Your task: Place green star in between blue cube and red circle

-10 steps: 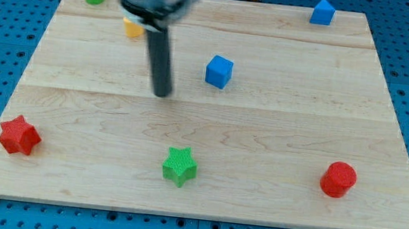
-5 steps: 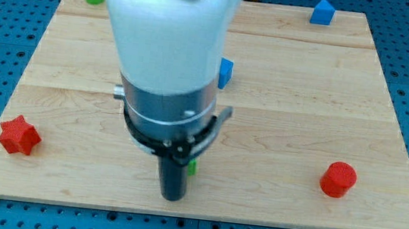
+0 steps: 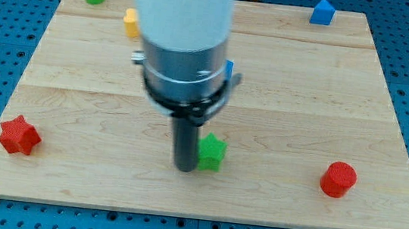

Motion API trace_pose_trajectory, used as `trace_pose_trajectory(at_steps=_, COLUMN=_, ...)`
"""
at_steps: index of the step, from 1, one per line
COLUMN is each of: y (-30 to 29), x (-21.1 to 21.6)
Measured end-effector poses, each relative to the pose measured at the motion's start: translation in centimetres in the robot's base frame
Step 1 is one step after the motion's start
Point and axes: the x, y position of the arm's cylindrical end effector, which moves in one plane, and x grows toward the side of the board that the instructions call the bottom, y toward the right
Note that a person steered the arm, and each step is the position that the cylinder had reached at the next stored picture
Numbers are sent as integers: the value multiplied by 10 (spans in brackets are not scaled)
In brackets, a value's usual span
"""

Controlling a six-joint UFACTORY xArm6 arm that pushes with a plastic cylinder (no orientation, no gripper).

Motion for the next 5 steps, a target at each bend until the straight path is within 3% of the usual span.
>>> trace_pose_trajectory(at_steps=2, y=49, x=-31)
trace_pose_trajectory(at_steps=4, y=137, x=-34)
trace_pose_trajectory(at_steps=5, y=145, x=-34)
